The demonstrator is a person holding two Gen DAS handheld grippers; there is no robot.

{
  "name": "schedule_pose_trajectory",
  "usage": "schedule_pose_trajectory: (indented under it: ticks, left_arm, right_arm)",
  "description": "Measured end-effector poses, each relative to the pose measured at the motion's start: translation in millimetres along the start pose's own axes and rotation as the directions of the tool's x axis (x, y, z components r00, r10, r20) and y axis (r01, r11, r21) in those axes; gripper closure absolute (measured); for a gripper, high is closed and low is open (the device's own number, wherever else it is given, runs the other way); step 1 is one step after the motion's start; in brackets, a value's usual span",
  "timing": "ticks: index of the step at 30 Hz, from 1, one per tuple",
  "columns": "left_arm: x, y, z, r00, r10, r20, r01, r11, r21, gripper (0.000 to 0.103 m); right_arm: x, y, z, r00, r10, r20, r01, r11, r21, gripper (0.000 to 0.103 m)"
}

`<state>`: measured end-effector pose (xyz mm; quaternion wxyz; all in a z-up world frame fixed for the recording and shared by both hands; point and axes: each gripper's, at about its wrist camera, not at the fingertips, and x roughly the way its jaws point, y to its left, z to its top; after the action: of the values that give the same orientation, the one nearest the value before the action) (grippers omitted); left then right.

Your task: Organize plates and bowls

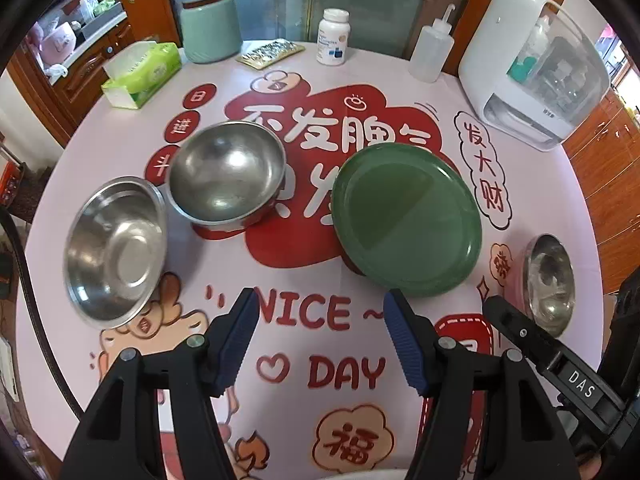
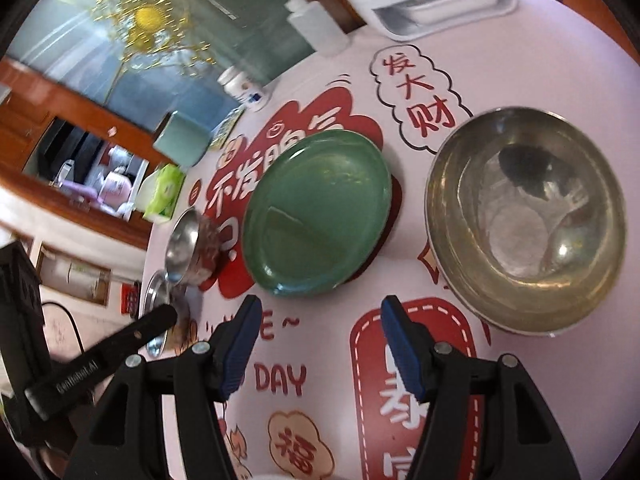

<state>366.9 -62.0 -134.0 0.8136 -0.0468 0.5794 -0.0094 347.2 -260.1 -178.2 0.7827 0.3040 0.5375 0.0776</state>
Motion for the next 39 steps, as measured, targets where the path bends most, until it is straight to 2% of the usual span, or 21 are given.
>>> schedule_pose_trajectory:
  ticks: [6,12,19,31,32,39]
  left_arm:
    - [26.4,-6.6,5.3,1.0,-0.018,0.011,0.018,1.0,0.007,0.04]
    - [44.7,-11.7,8.5,0.998,-0.052,0.044,0.051,0.999,0.019,0.04]
    - [70.7,-13.4,10.2,0.997,-0.068,0.035,0.068,0.998,-0.008,0.04]
    - [98.6,-6.0,6.8,0.991,-0.117,0.058,0.12,0.99,-0.067,0.044]
    - [99.4,-6.2,6.7,0.991,-0.123,0.057,0.126,0.99,-0.065,0.045]
    - [102.4,-9.5,8.1,0.989,-0.129,0.074,0.133,0.99,-0.047,0.052]
  right_arm:
    - [20.4,-2.9,5.5,0.999,-0.033,0.006,0.033,0.999,0.037,0.041]
    - [36.6,-2.9,7.7,0.998,-0.066,0.017,0.066,0.997,0.026,0.041]
    - [49.1,-11.1,11.3,0.994,-0.1,0.044,0.1,0.995,0.007,0.041]
    - [53.3,-12.7,9.7,0.986,-0.053,0.16,0.071,0.992,-0.104,0.042]
    - [53.5,-12.1,9.8,0.985,-0.054,0.163,0.073,0.991,-0.109,0.043]
    - [57.3,-14.1,14.0,0.979,-0.085,0.187,0.112,0.985,-0.135,0.07]
